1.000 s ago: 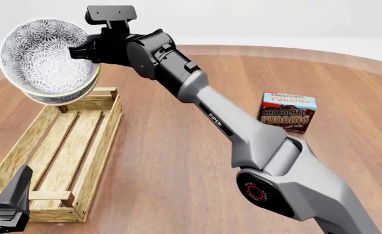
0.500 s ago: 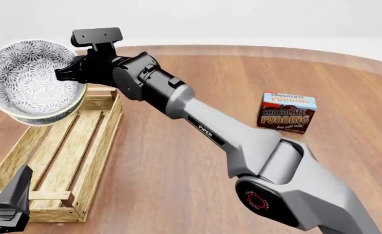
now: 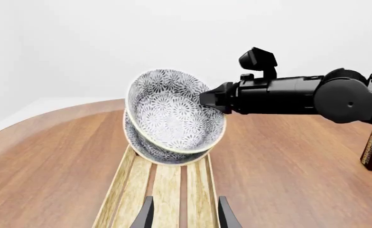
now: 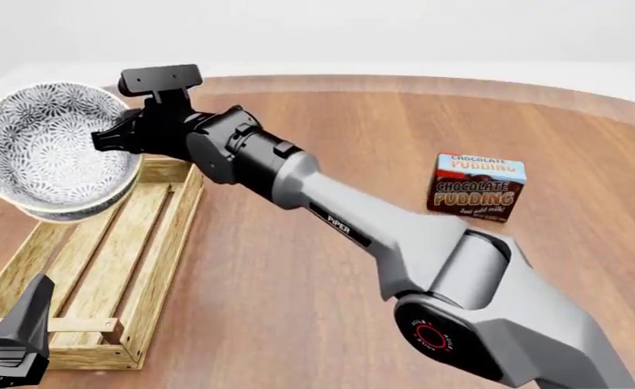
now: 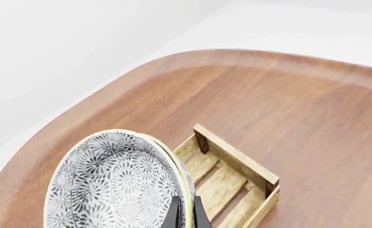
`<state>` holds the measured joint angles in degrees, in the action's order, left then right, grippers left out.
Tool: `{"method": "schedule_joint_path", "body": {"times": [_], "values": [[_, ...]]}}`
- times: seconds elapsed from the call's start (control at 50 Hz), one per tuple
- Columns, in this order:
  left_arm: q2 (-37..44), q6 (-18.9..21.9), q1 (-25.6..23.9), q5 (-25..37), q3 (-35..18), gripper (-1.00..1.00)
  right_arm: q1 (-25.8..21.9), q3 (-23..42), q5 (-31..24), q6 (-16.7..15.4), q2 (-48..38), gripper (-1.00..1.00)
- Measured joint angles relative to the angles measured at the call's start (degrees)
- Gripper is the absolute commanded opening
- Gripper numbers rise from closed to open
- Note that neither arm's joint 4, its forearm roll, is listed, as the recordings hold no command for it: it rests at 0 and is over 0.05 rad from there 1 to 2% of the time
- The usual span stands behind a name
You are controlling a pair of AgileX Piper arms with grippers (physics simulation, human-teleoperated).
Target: Stack the left bowl on the right bowl and place them in the tray.
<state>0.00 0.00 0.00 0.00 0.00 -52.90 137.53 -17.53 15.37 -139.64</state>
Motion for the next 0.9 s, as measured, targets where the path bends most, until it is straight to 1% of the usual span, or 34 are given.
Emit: {"method": "schedule_joint_path", "body": {"times": [0.9], "values": [[0.00, 0.00, 0.00, 0.00, 0.00, 1.00, -0.50, -9.55, 6.62, 2.30, 0.62, -1.00]]}}
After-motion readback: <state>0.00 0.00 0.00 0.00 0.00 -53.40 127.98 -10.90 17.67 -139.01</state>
